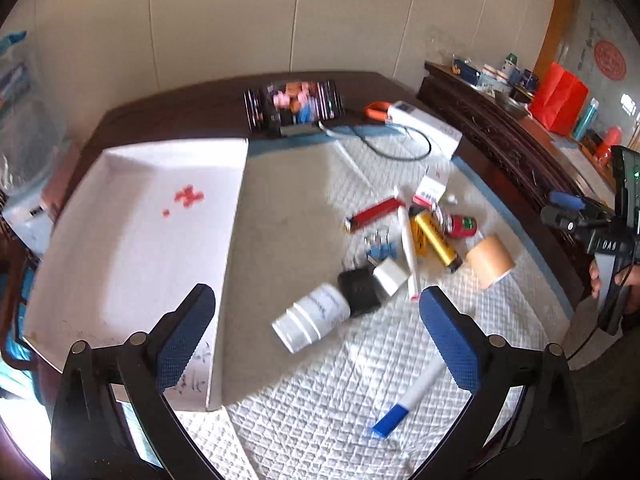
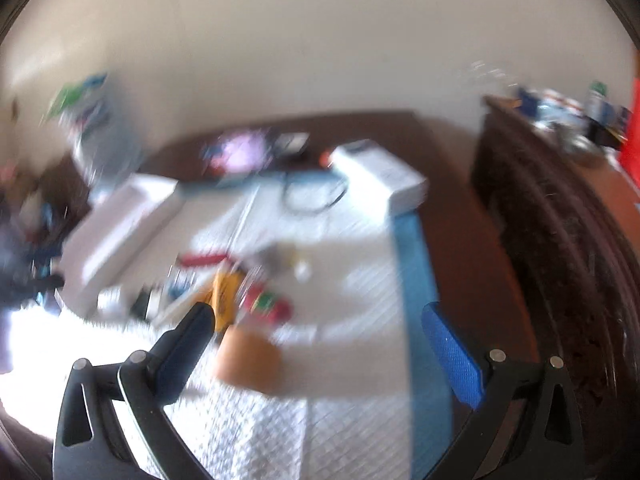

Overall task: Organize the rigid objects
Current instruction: 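Grasp the white pill bottle with the left gripper while the right grasps the brown tape roll, then carry the pill bottle and tape roll over the white tray with both grippers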

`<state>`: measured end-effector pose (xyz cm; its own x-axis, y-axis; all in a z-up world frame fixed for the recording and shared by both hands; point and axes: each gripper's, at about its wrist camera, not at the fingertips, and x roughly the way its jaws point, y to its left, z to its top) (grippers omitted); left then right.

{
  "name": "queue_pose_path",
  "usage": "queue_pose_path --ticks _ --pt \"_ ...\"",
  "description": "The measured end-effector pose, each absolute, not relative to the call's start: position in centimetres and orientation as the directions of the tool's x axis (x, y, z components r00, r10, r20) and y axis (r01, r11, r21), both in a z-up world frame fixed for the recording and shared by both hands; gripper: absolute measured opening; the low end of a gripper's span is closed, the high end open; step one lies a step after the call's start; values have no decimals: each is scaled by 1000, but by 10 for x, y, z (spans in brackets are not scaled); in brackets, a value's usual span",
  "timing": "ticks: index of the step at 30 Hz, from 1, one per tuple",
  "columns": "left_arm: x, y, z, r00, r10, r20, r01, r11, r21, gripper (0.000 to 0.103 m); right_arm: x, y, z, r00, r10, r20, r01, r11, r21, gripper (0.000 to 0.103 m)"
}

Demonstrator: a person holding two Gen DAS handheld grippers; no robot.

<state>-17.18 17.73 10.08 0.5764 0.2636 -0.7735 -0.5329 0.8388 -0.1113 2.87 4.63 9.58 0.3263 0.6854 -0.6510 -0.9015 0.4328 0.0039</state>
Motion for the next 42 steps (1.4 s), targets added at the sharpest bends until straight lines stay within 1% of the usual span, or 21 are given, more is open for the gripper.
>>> queue_pose_path --ticks 3,5,7,9,10,11,12,14,15,16,17,18,19,20,21,22,23,24,29,34,42 --pt "-159 169 90 553 232 -801 -486 870 -84 103 16 60 82 290 662 -691 -914 406 5 103" --pt "-151 164 81 504 255 -825 -461 888 -7 103 14 67 72 261 638 -725 -917 399 21 103" --pt "-144 166 71 461 279 -843 -465 885 39 103 14 72 63 242 619 -747 -917 398 32 103" --pt "-133 176 60 428 272 -862 -475 879 41 103 13 76 56 224 609 -761 -918 393 44 99" --pt "-132 178 57 425 262 -867 -474 880 34 102 12 79 54 219 602 -768 -918 393 46 96" --pt "-130 180 53 417 249 -874 -468 883 29 100 11 81 53 215 596 -774 -919 391 46 95" --pt "-129 181 50 410 244 -879 -462 886 31 95 10 82 51 216 591 -777 -919 391 42 95" --pt "-125 182 41 379 229 -896 -439 897 43 91 10 88 46 221 575 -788 -919 393 29 95" --pt "-123 181 37 364 225 -904 -427 903 52 84 10 90 43 221 564 -795 -918 396 26 94" --pt "-122 181 33 348 225 -910 -419 906 63 80 11 93 40 218 555 -803 -917 399 27 89" --pt "-121 181 29 332 225 -916 -415 907 72 78 13 96 37 211 543 -813 -915 401 31 82" --pt "-120 181 27 321 224 -920 -414 907 76 71 15 99 31 204 521 -829 -912 409 33 78" --pt "-119 182 23 310 217 -925 -415 907 74 62 17 101 27 199 508 -838 -910 413 35 72" --pt "-118 182 19 300 209 -931 -414 908 70 60 19 102 23 178 493 -852 -911 411 48 66" --pt "-118 182 19 318 204 -926 -416 908 57 54 19 103 21 182 493 -851 -911 410 43 64" --pt "-118 182 20 325 193 -926 -415 909 44 46 16 103 22 190 497 -847 -916 400 29 57" --pt "-118 181 21 338 171 -926 -411 912 18 40 15 103 21 192 493 -849 -920 391 19 52" --pt "-119 181 21 346 160 -924 -409 912 5 36 14 103 22 193 493 -848 -923 385 13 52" --pt "-128 182 41 426 136 -895 -439 896 -73 36 20 86 36 188 540 -821 -912 407 59 52" --pt "-141 182 79 521 168 -837 -470 875 -116 36 20 66 78 213 617 -758 -909 409 77 52" --pt "-175 192 162 670 289 -684 -534 827 -174 36 10 63 161 236 786 -571 -928 356 106 52"
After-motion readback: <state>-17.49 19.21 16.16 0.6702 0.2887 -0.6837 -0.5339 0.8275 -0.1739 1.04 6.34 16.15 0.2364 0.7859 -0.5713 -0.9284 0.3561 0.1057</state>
